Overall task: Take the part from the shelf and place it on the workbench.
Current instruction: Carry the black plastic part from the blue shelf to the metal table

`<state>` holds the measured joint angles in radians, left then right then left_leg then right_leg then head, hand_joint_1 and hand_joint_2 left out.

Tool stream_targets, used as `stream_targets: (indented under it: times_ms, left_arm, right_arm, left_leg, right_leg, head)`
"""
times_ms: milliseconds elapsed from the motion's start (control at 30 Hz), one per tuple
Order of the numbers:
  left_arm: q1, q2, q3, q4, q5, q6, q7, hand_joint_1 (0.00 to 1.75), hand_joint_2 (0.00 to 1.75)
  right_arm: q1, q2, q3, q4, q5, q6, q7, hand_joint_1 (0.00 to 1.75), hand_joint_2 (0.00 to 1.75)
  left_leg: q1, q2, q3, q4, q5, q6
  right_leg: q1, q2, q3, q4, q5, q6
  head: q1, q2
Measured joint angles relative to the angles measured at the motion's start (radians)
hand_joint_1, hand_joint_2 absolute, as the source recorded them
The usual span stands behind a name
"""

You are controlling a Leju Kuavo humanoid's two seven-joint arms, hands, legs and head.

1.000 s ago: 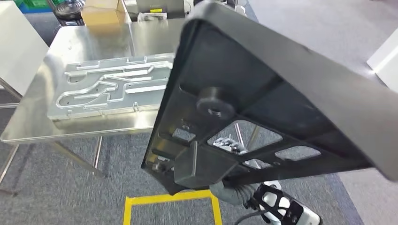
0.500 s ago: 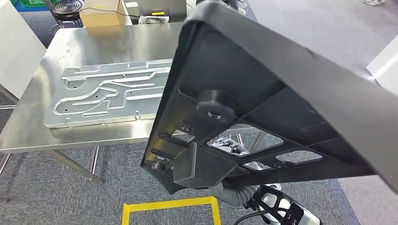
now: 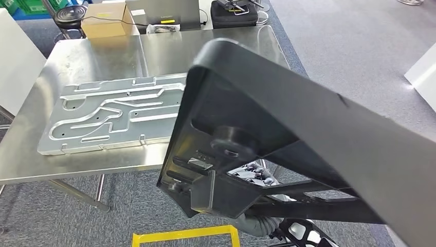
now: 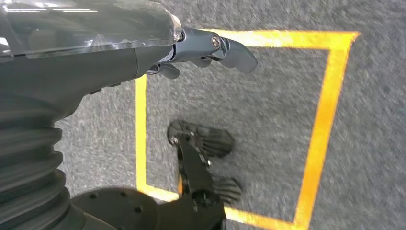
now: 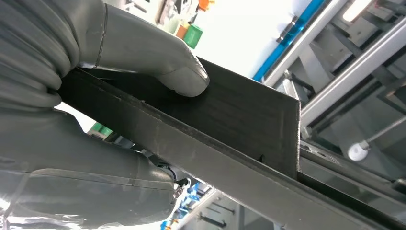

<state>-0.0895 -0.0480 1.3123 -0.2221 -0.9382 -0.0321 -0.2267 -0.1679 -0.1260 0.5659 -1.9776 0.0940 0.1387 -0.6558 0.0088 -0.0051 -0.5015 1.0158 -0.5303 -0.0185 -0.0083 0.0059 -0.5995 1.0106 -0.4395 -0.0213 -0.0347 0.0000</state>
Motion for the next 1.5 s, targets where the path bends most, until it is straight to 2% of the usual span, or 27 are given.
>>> stream_targets:
  times_ms: [33, 100, 133, 167, 200, 233, 267, 333, 367, 500, 567, 633, 667, 700, 733, 800, 867, 967, 1067, 1167, 1233, 1267, 1300, 1333, 1400, 1433, 1500]
  left_arm:
    - [0.000, 0.000, 0.000, 0.000, 0.001, -0.001, -0.002, 0.00, 1.75]
    - [0.000, 0.000, 0.000, 0.000, 0.004, -0.003, -0.007, 0.00, 1.75]
    - [0.002, 0.000, 0.000, 0.000, 0.008, -0.003, -0.008, 0.00, 1.75]
    - [0.004, 0.000, 0.001, 0.000, 0.011, -0.003, -0.010, 0.00, 1.75]
    - [0.005, 0.000, 0.001, 0.000, 0.015, -0.003, -0.012, 0.00, 1.75]
    - [0.006, 0.000, 0.003, 0.000, 0.019, -0.003, -0.013, 0.00, 1.75]
    - [0.006, 0.000, 0.004, 0.000, 0.021, -0.003, -0.016, 0.00, 1.75]
    - [0.005, -0.001, 0.008, 0.000, 0.022, -0.002, -0.021, 0.00, 1.75]
    - [0.004, -0.001, 0.010, 0.000, 0.021, -0.001, -0.023, 0.00, 1.75]
    - [0.004, -0.002, 0.019, 0.000, 0.020, 0.003, -0.029, 0.00, 1.75]
    - [0.000, -0.003, 0.022, 0.000, 0.020, 0.004, -0.033, 0.00, 1.75]
    - [-0.003, -0.004, 0.023, 0.000, 0.020, 0.004, -0.035, 0.00, 1.75]
    - [-0.003, -0.004, 0.024, 0.000, 0.021, 0.004, -0.036, 0.00, 1.75]
    - [-0.002, -0.004, 0.025, 0.000, 0.022, 0.003, -0.038, 0.00, 1.75]
    - [-0.002, -0.004, 0.026, 0.000, 0.023, 0.003, -0.041, 0.00, 1.75]
    - [-0.004, -0.005, 0.028, 0.000, 0.024, 0.001, -0.046, 0.00, 1.75]
    - [-0.006, -0.005, 0.029, 0.000, 0.023, 0.000, -0.050, 0.00, 1.75]
    - [-0.007, -0.004, 0.030, 0.000, 0.023, 0.001, -0.054, 0.00, 1.75]
    - [-0.009, -0.004, 0.030, 0.000, 0.021, 0.001, -0.059, 0.00, 1.75]
    - [-0.015, -0.005, 0.030, 0.000, 0.020, 0.001, -0.064, 0.00, 1.75]
    - [-0.015, -0.005, 0.030, 0.001, 0.020, 0.001, -0.066, 0.00, 1.75]
    - [-0.013, -0.005, 0.030, 0.001, 0.020, 0.001, -0.066, 0.00, 1.75]
    - [-0.011, -0.005, 0.030, 0.001, 0.020, 0.001, -0.067, 0.00, 1.75]
    - [-0.010, -0.005, 0.030, 0.001, 0.020, 0.001, -0.067, 0.00, 1.75]
    - [-0.010, -0.005, 0.030, 0.001, 0.020, 0.001, -0.067, 0.00, 1.75]
    - [-0.010, -0.004, 0.030, 0.001, 0.020, 0.001, -0.068, 0.00, 1.75]
    - [-0.009, -0.004, 0.030, 0.001, 0.020, 0.001, -0.068, 0.00, 1.75]
  right_arm:
    - [-0.003, 0.000, -0.004, -0.001, -0.002, -0.002, 0.000, 1.75, 1.75]
    - [-0.009, 0.000, -0.024, 0.000, -0.018, -0.001, 0.000, 1.75, 1.75]
    - [-0.014, 0.000, -0.042, 0.002, -0.032, 0.006, 0.000, 1.75, 1.75]
    - [-0.022, 0.000, -0.064, 0.008, -0.047, 0.019, 0.000, 1.75, 1.75]
    - [-0.034, 0.001, -0.091, 0.019, -0.062, 0.035, 0.000, 1.75, 1.75]
    - [-0.049, 0.002, -0.121, 0.035, -0.076, 0.052, 0.000, 1.75, 1.75]
    - [-0.068, 0.005, -0.151, 0.058, -0.085, 0.065, 0.000, 1.75, 1.75]
    - [-0.116, 0.011, -0.212, 0.117, -0.092, 0.079, 0.000, 1.75, 1.75]
    - [-0.146, 0.013, -0.245, 0.152, -0.092, 0.081, 0.000, 1.75, 1.75]
    - [-0.277, 0.014, -0.353, 0.313, -0.059, 0.045, 0.000, 1.75, 1.75]
    - [-0.356, 0.014, -0.392, 0.416, -0.019, -0.006, 0.000, 1.75, 1.75]
    - [-0.426, 0.014, -0.418, 0.521, 0.019, -0.056, 0.000, 1.75, 1.75]
    - [-0.456, 0.014, -0.424, 0.576, 0.050, -0.086, 0.001, 1.75, 1.75]
    - [-0.490, 0.014, -0.426, 0.631, 0.092, -0.131, 0.005, 1.75, 1.75]
    - [-0.533, 0.014, -0.425, 0.695, 0.156, -0.192, 0.015, 1.75, 1.75]
    - [-0.642, 0.015, -0.409, 0.843, 0.336, -0.342, 0.062, 1.75, 1.75]
    - [-0.740, 0.018, -0.379, 0.970, 0.514, -0.449, 0.117, 1.75, 1.75]
    - [-0.843, 0.040, -0.314, 1.115, 0.707, -0.490, 0.196, 1.75, 1.75]
    - [-0.926, 0.101, -0.215, 1.259, 0.904, -0.457, 0.299, 1.75, 1.75]
    - [-0.981, 0.177, -0.105, 1.372, 1.038, -0.389, 0.368, 1.75, 1.75]
    - [-0.994, 0.213, -0.052, 1.426, 1.071, -0.370, 0.390, 1.75, 1.75]
    - [-0.997, 0.225, -0.032, 1.447, 1.077, -0.368, 0.396, 1.75, 1.75]
    - [-1.002, 0.236, -0.016, 1.465, 1.081, -0.367, 0.399, 1.75, 1.75]
    - [-1.009, 0.245, -0.003, 1.481, 1.083, -0.368, 0.401, 1.75, 1.75]
    - [-1.031, 0.259, 0.016, 1.509, 1.083, -0.369, 0.400, 1.75, 1.75]
    - [-1.042, 0.265, 0.024, 1.522, 1.083, -0.369, 0.399, 1.75, 1.75]
    - [-1.053, 0.272, 0.035, 1.542, 1.083, -0.369, 0.398, 1.75, 1.75]
  left_leg:
    - [0.001, 0.000, -0.017, 0.040, -0.019, -0.004]
    - [0.004, 0.000, -0.095, 0.177, -0.073, -0.012]
    - [0.004, 0.000, -0.137, 0.239, -0.088, -0.014]
    - [0.004, 0.000, -0.170, 0.276, -0.085, -0.015]
    - [0.004, 0.000, -0.181, 0.270, -0.058, -0.014]
    - [0.004, 0.000, -0.173, 0.224, -0.013, -0.011]
    - [0.004, 0.001, -0.151, 0.151, 0.040, -0.007]
    - [-0.001, 0.001, -0.109, 0.032, 0.103, 0.004]
    - [-0.004, 0.001, -0.101, 0.005, 0.112, 0.009]
    - [-0.001, -0.001, -0.098, -0.012, 0.112, 0.030]
    - [0.003, 0.000, -0.094, -0.019, 0.113, 0.040]
    - [0.002, 0.000, -0.094, -0.019, 0.111, 0.044]
    - [0.002, -0.001, -0.093, -0.018, 0.110, 0.045]
    - [0.002, -0.001, -0.091, -0.017, 0.108, 0.044]
    - [0.002, -0.002, -0.090, -0.015, 0.106, 0.042]
    - [0.001, -0.002, -0.089, -0.006, 0.098, 0.035]
    - [-0.002, -0.003, -0.094, 0.003, 0.092, 0.027]
    - [-0.003, -0.001, -0.098, 0.002, 0.091, 0.014]
    - [0.000, 0.001, -0.104, 0.024, 0.072, -0.004]
    - [0.003, 0.001, -0.187, 0.192, -0.006, -0.017]
    - [0.003, 0.001, -0.245, 0.286, -0.027, -0.018]
    - [0.003, 0.001, -0.253, 0.285, -0.011, -0.015]
    - [0.003, 0.001, -0.242, 0.247, 0.022, -0.011]
    - [0.002, 0.001, -0.216, 0.181, 0.065, -0.005]
    - [-0.004, 0.000, -0.159, 0.056, 0.119, 0.007]
    - [-0.007, 0.000, -0.142, 0.022, 0.128, 0.011]
    - [-0.009, -0.001, -0.134, 0.005, 0.124, 0.016]
  right_leg:
    - [-0.002, -0.001, 0.007, -0.004, -0.003, -0.005]
    - [-0.002, -0.003, 0.019, -0.006, -0.013, -0.012]
    - [-0.001, -0.003, 0.024, -0.006, -0.017, -0.013]
    - [0.000, -0.003, 0.030, -0.006, -0.023, -0.013]
    - [0.000, -0.002, 0.037, -0.006, -0.028, -0.012]
    - [0.000, -0.001, 0.046, -0.006, -0.034, -0.011]
    - [0.001, 0.000, 0.055, -0.006, -0.040, -0.009]
    - [0.004, 0.002, 0.064, -0.004, -0.049, -0.001]
    - [0.005, 0.003, 0.064, -0.003, -0.051, 0.004]
    - [0.005, 0.003, 0.056, 0.005, -0.059, 0.025]
    - [0.002, 0.001, 0.013, 0.091, -0.103, 0.033]
    - [0.000, -0.001, -0.068, 0.237, -0.158, 0.039]
    - [-0.002, -0.001, -0.100, 0.286, -0.166, 0.041]
    - [-0.004, -0.001, -0.116, 0.298, -0.152, 0.042]
    - [-0.006, -0.002, -0.112, 0.267, -0.117, 0.042]
    - [-0.010, -0.003, -0.062, 0.132, -0.033, 0.042]
    - [-0.008, -0.002, -0.026, 0.039, 0.001, 0.038]
    - [-0.003, 0.001, -0.024, 0.025, 0.000, 0.024]
    - [-0.005, 0.003, -0.021, 0.020, 0.001, 0.005]
    - [-0.002, 0.002, -0.016, 0.019, -0.003, -0.009]
    - [0.004, 0.001, -0.012, 0.020, -0.008, -0.014]
    - [0.007, 0.000, -0.009, 0.020, -0.011, -0.015]
    - [0.010, 0.000, -0.006, 0.020, -0.014, -0.016]
    - [0.012, 0.000, -0.001, 0.021, -0.018, -0.016]
    - [0.017, 0.001, 0.004, 0.021, -0.025, -0.014]
    - [0.018, 0.002, 0.005, 0.020, -0.026, -0.010]
    - [0.018, 0.003, 0.007, 0.016, -0.027, -0.001]
  head:
    - [0.000, 0.000]
    - [0.000, 0.000]
    - [0.000, 0.000]
    - [0.000, 0.000]
    - [0.000, 0.000]
    - [0.000, 0.000]
    - [0.000, 0.000]
    - [0.000, 0.000]
    - [0.000, 0.000]
    - [0.000, 0.000]
    - [0.000, 0.000]
    - [0.000, 0.000]
    - [0.000, 0.000]
    - [0.000, 0.000]
    - [0.000, 0.000]
    - [0.000, 0.000]
    - [0.000, 0.000]
    - [0.000, 0.000]
    - [0.000, 0.000]
    - [0.000, 0.000]
    - [0.000, 0.000]
    - [0.000, 0.000]
    - [0.000, 0.000]
    - [0.000, 0.000]
    - [0.000, 0.000]
    - [0.000, 0.000]
    - [0.000, 0.000]
